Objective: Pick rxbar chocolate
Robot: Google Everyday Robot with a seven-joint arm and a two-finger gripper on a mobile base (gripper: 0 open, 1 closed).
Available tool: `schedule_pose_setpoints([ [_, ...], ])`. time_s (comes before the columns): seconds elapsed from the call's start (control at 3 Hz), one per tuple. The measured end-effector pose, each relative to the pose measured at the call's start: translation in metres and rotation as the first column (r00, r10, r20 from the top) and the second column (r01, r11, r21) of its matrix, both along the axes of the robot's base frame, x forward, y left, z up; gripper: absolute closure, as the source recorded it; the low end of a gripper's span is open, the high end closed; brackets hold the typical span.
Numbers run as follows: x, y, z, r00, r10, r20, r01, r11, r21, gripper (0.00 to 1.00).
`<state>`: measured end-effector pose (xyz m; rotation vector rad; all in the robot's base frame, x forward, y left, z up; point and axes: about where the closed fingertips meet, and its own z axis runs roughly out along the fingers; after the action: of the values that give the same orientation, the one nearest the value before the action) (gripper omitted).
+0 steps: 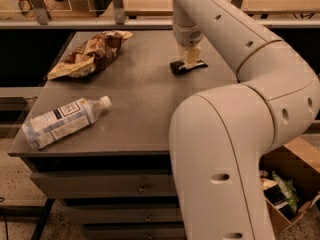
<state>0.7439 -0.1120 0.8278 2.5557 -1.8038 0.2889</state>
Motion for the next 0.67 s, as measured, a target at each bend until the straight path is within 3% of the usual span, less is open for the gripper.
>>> schedule_pose_setpoints([
  [0.33,0.0,0.0,0.0033,1.0,0.0,0.0,0.0,1.0,0.0,1.0],
  [0.67,-0.0007,-0.0015,0.0027,0.9999,-0.009,-0.006,0.009,1.0,0.02,1.0],
])
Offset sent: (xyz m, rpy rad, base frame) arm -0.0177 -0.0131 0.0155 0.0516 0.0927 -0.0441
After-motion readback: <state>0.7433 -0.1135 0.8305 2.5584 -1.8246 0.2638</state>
